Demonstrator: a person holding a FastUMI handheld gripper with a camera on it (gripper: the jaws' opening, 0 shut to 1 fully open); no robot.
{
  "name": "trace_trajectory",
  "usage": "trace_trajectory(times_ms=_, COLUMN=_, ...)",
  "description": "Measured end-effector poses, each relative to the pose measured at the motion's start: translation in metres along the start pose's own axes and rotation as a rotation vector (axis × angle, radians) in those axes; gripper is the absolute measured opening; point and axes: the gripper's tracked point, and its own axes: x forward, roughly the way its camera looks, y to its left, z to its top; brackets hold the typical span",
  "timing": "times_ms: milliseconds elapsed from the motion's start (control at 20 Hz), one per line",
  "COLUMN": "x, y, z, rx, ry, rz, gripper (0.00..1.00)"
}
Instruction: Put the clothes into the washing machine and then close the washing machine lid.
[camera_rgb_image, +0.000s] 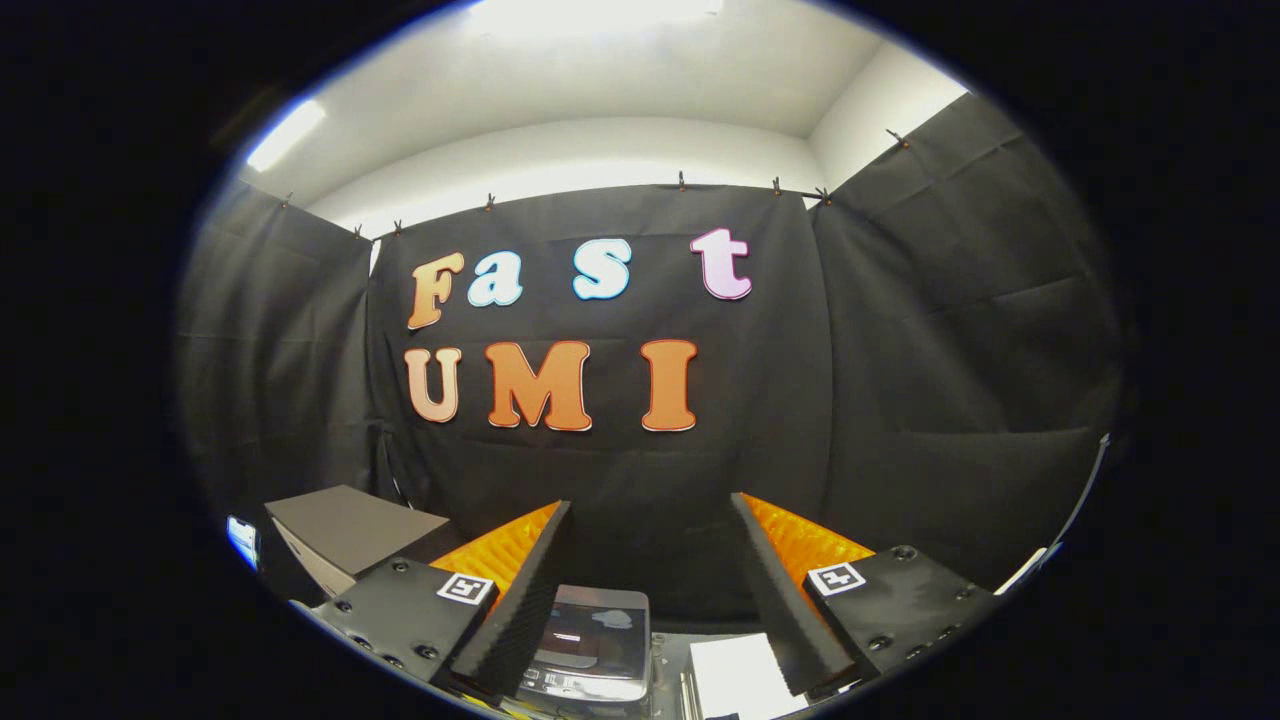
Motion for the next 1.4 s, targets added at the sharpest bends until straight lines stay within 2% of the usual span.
trace_trajectory(times_ms=150, x=-0.005, y=-0.007, z=-0.004, rx=0.041, ry=-0.012, rz=0.017, gripper=0.99)
trace_trajectory(times_ms=650, x=-0.013, y=-0.035, z=0.002, rx=0.029, ry=-0.018, rz=-0.045, gripper=0.99)
trace_trajectory(times_ms=1400, x=-0.013, y=-0.041, z=-0.002, rx=0.065, ry=-0.002, rz=-0.082, gripper=0.98)
